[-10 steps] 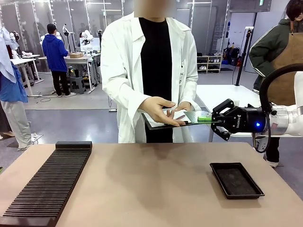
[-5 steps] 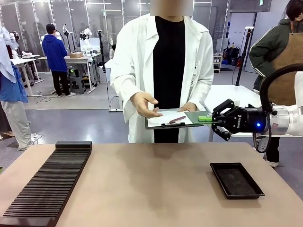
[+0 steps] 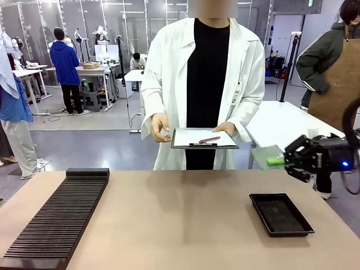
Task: Inspect the PCB.
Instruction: Place the Blank PCB in the ESD tray.
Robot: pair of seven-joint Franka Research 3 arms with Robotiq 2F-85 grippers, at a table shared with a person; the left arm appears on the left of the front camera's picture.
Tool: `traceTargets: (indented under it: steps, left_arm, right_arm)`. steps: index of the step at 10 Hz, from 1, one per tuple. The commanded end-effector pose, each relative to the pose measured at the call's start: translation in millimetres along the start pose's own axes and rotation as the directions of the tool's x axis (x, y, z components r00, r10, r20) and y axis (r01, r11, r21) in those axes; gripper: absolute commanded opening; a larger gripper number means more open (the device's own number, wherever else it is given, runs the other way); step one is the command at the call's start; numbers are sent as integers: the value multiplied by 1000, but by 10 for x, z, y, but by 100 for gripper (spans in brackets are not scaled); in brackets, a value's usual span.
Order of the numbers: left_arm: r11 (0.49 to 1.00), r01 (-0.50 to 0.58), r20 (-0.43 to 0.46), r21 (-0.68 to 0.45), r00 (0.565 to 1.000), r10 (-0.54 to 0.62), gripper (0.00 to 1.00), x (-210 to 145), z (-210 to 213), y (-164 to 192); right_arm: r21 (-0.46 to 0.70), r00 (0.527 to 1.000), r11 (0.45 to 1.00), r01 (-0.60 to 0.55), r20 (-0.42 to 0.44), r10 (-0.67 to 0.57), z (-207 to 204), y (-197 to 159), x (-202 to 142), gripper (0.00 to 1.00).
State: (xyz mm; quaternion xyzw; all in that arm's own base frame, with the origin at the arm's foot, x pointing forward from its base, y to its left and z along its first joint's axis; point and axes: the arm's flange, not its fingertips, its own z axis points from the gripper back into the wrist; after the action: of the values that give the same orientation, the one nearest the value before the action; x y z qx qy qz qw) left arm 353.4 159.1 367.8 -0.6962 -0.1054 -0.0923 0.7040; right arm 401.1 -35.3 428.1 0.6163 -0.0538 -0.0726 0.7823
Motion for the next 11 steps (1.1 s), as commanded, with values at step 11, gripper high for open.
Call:
traceTargets:
  steps: [11]
  left_arm:
    - [1000,0,-6,4,1000,0,100,-5,11,-8]
  right_arm:
    - [-400,998,916,-9,47,30,24,-985,755,3]
